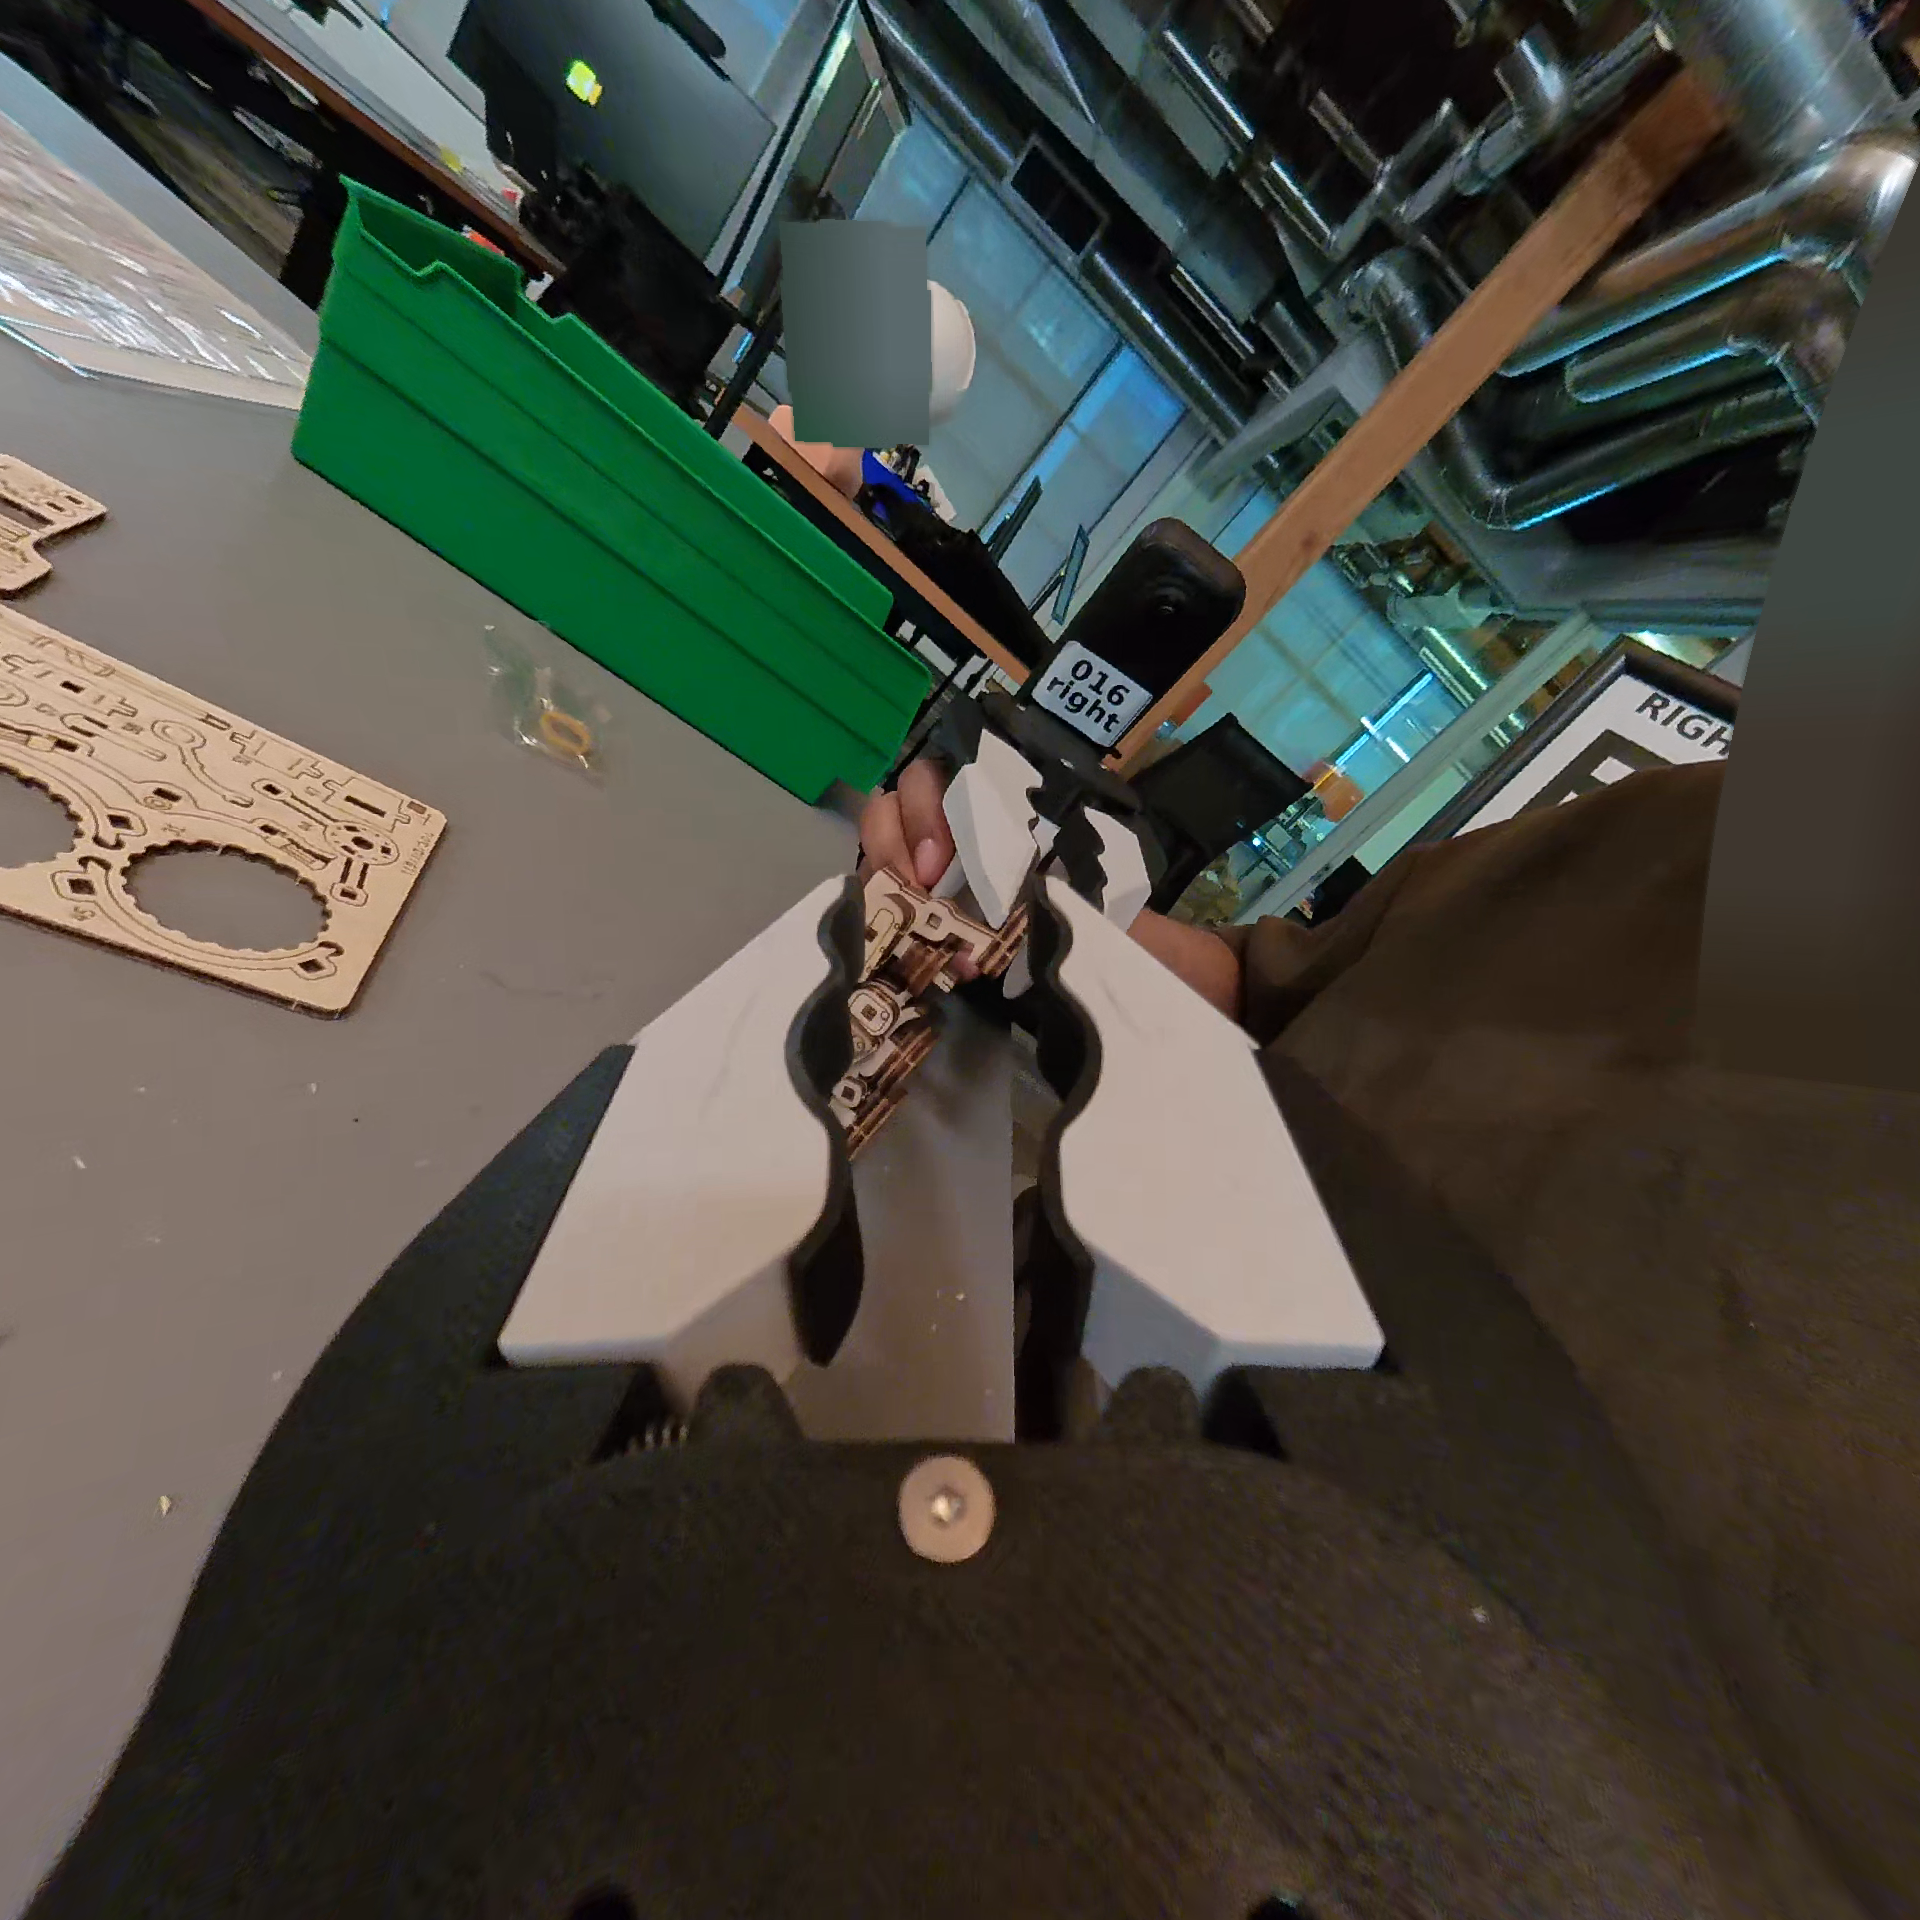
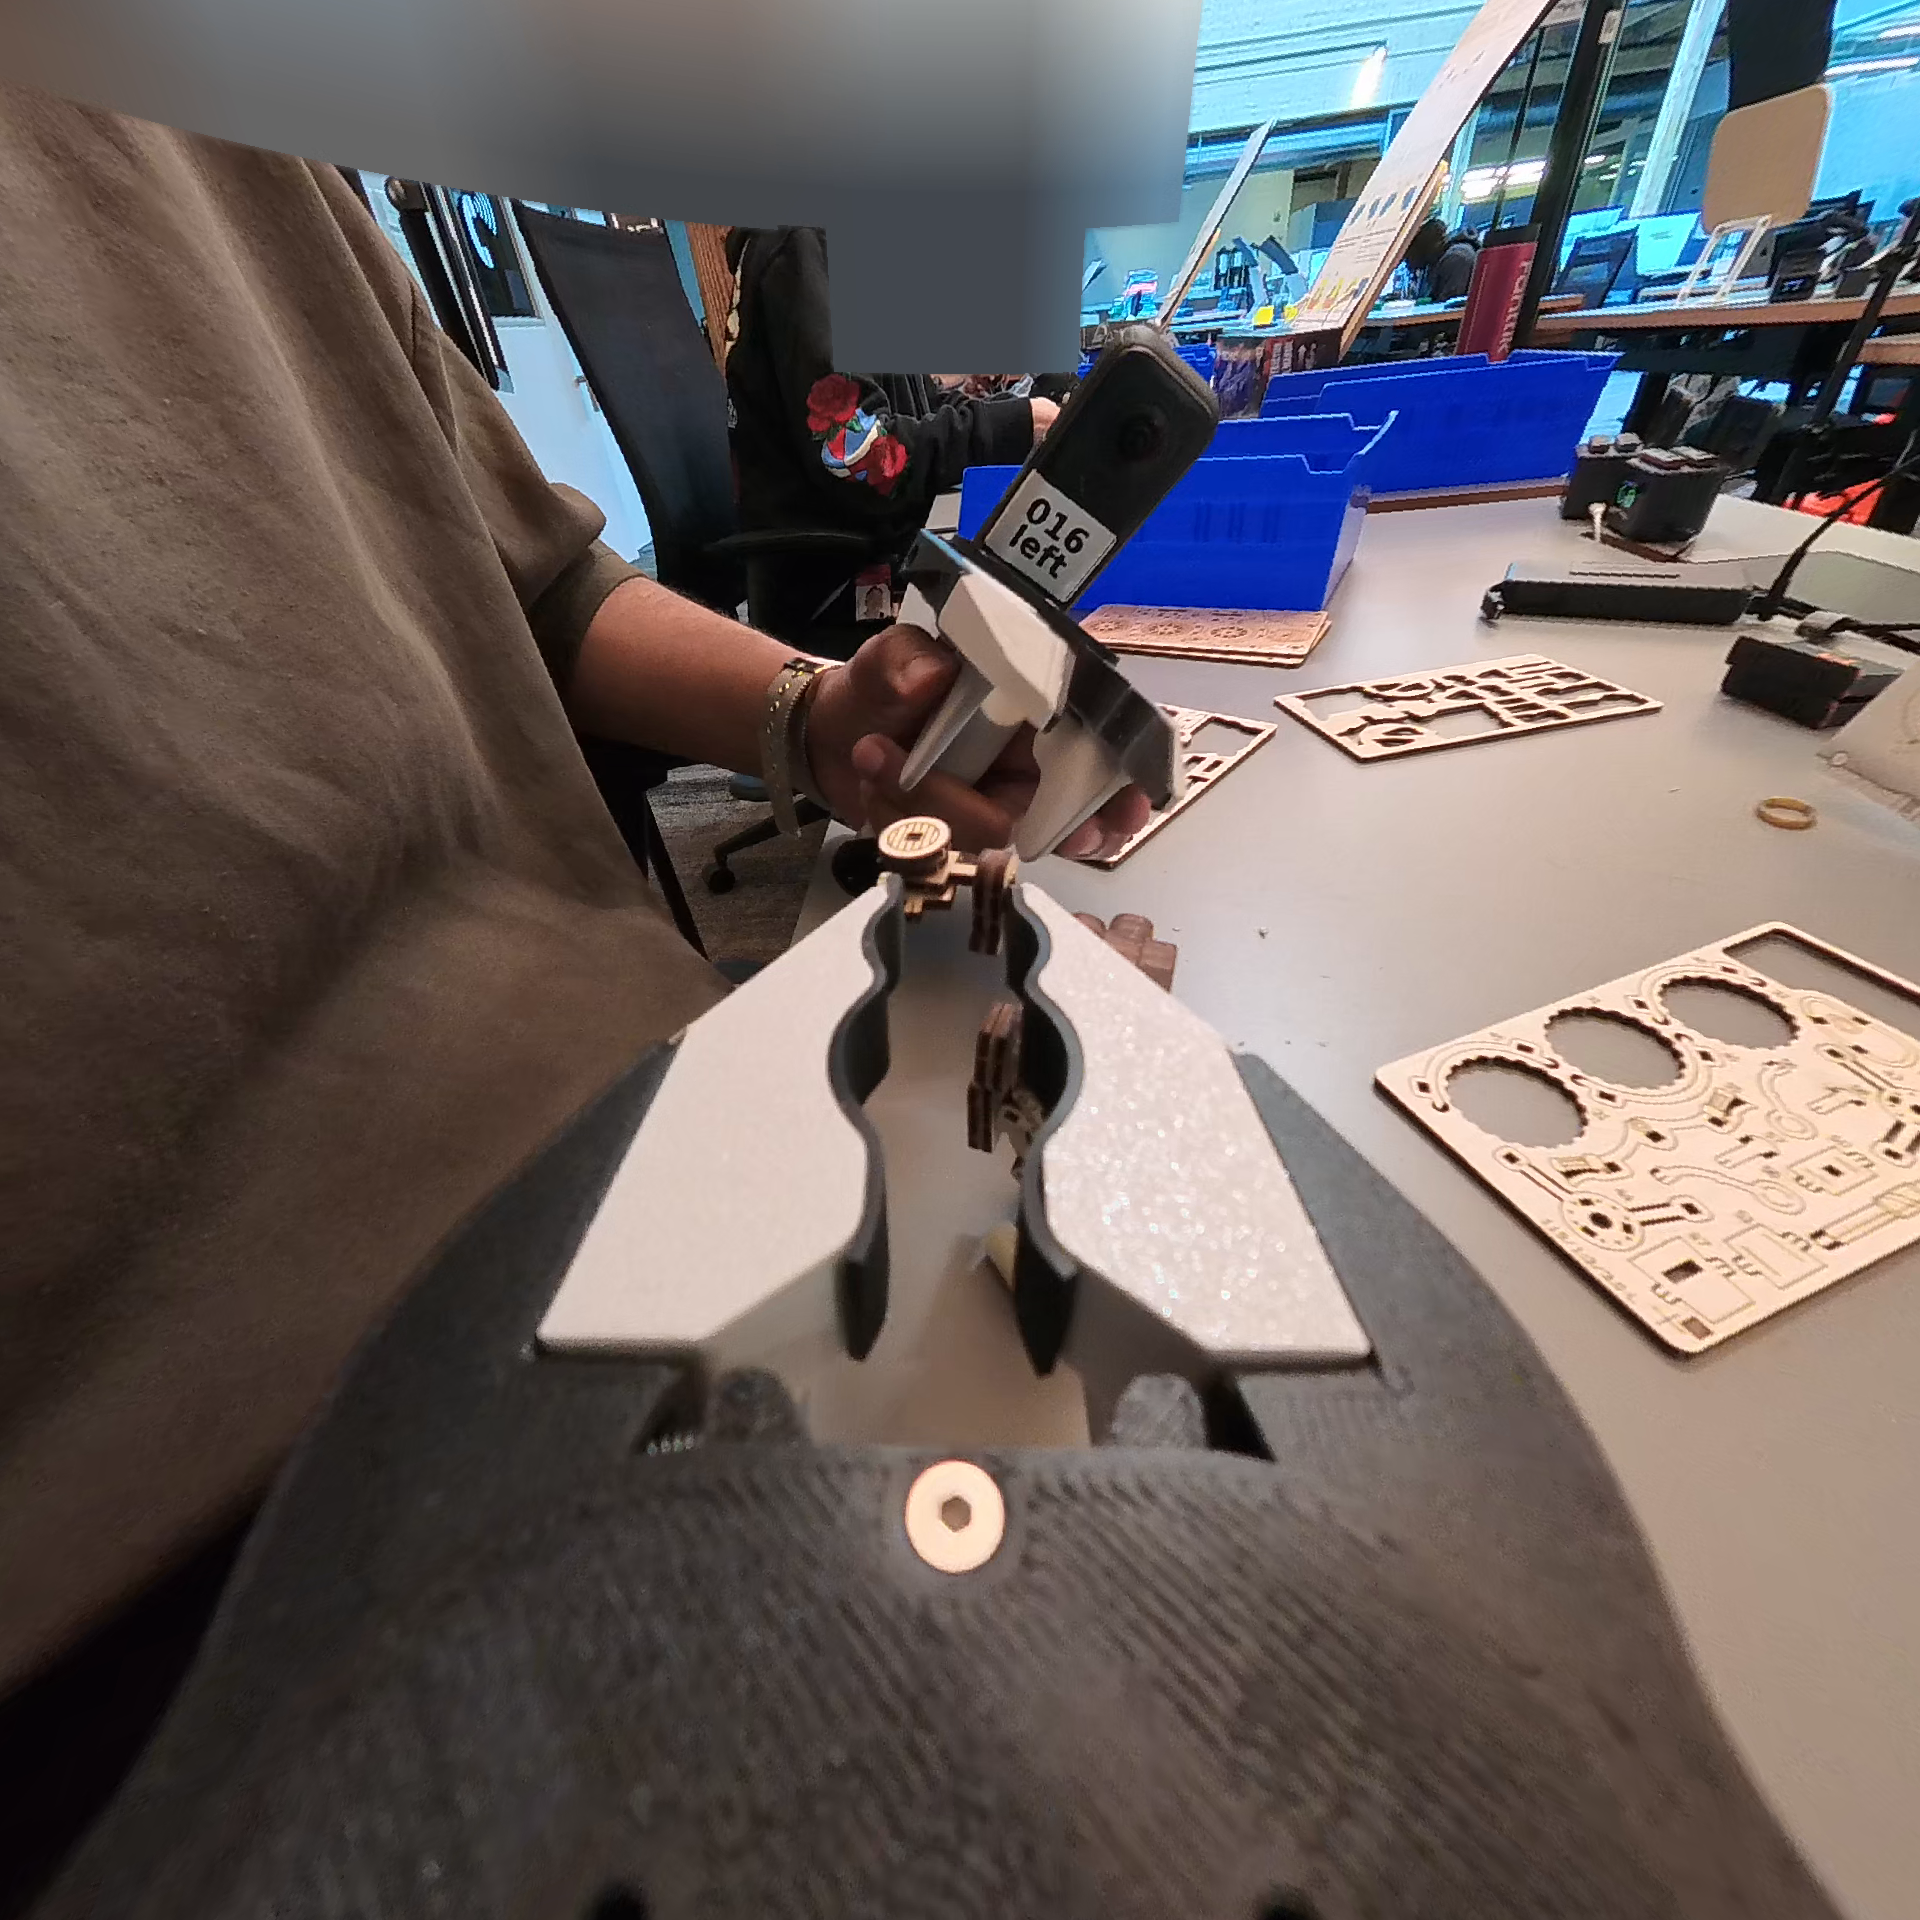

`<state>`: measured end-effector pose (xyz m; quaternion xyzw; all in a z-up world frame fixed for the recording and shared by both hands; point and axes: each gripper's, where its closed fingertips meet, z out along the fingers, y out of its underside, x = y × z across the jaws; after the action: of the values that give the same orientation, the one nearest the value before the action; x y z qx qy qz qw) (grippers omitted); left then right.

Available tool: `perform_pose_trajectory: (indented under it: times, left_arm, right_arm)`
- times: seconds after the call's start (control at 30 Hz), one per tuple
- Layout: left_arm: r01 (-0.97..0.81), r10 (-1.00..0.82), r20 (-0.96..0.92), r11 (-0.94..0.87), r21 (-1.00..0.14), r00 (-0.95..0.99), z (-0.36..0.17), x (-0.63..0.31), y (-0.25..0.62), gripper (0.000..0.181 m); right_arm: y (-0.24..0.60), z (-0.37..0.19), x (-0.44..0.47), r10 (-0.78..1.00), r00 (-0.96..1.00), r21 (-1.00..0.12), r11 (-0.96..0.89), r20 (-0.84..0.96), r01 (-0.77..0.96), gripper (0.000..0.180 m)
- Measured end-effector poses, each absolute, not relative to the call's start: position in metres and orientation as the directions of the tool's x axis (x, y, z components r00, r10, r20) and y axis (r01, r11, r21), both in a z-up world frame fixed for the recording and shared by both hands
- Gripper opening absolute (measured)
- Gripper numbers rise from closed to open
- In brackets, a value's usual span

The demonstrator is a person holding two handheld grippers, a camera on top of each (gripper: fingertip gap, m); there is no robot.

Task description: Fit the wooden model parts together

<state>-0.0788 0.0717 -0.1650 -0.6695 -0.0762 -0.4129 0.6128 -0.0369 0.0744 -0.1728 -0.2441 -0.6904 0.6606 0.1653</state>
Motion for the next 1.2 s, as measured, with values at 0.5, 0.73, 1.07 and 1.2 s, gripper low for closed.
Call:
perform_pose_trajectory:
  times: [0.5, 0.73, 1.07, 1.2]
  left_arm:
    - [0.578, -0.417, 0.639, -0.280, -0.767, 0.646, -0.1701, -0.0696, 0.0718, 0.030]
    - [0.574, -0.420, 0.637, -0.282, -0.769, 0.647, -0.1703, -0.0688, 0.0717, 0.030]
    - [0.577, -0.421, 0.642, -0.286, -0.765, 0.641, -0.1705, -0.0687, 0.0718, 0.030]
    - [0.576, -0.422, 0.640, -0.286, -0.766, 0.642, -0.1703, -0.0683, 0.0717, 0.031]
  right_arm:
    - [0.0747, -0.1730, -0.0371, 0.556, -0.826, -0.993, 0.009, -0.094, 0.119, 0.017]
    - [0.0747, -0.1732, -0.0369, 0.556, -0.826, -0.993, 0.010, -0.093, 0.119, 0.017]
    - [0.0747, -0.1736, -0.0369, 0.556, -0.826, -0.993, 0.011, -0.094, 0.120, 0.017]
    - [0.0745, -0.1737, -0.0369, 0.555, -0.826, -0.993, 0.010, -0.094, 0.120, 0.017]
